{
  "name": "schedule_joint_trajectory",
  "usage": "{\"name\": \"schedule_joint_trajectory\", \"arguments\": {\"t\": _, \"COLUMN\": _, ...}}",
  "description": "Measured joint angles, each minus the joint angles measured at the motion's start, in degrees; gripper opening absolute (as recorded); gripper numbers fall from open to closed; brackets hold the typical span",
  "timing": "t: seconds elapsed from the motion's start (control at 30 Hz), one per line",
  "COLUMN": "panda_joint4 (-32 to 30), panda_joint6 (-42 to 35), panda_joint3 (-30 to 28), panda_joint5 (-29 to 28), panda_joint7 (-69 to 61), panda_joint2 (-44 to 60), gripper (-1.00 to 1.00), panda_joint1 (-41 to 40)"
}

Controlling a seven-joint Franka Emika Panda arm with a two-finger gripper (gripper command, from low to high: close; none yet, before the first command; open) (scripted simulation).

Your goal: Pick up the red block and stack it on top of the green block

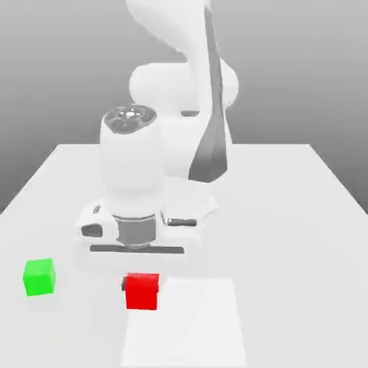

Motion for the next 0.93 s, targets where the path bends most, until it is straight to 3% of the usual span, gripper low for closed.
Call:
{"name": "schedule_joint_trajectory", "arguments": {"t": 0.5, "panda_joint4": -0.61, "panda_joint6": -4.03, "panda_joint3": -9.67, "panda_joint5": -0.41, "panda_joint7": 3.38, "panda_joint2": -4.56, "gripper": -1.0, "panda_joint1": -20.31}}
{"name": "schedule_joint_trajectory", "arguments": {"t": 0.57, "panda_joint4": -0.42, "panda_joint6": -2.59, "panda_joint3": -7.75, "panda_joint5": 0.95, "panda_joint7": 2.47, "panda_joint2": -2.97, "gripper": -1.0, "panda_joint1": -24.0}}
{"name": "schedule_joint_trajectory", "arguments": {"t": 0.8, "panda_joint4": -0.06, "panda_joint6": 4.71, "panda_joint3": -3.9, "panda_joint5": 6.9, "panda_joint7": -1.81, "panda_joint2": 5.11, "gripper": -1.0, "panda_joint1": -22.68}}
{"name": "schedule_joint_trajectory", "arguments": {"t": 0.83, "panda_joint4": -0.07, "panda_joint6": 5.71, "panda_joint3": -3.42, "panda_joint5": 7.73, "panda_joint7": -2.39, "panda_joint2": 6.24, "gripper": 1.0, "panda_joint1": -23.03}}
{"name": "schedule_joint_trajectory", "arguments": {"t": 0.93, "panda_joint4": -0.07, "panda_joint6": 5.71, "panda_joint3": -3.42, "panda_joint5": 7.73, "panda_joint7": -2.39, "panda_joint2": 6.24, "gripper": 1.0, "panda_joint1": -23.03}}
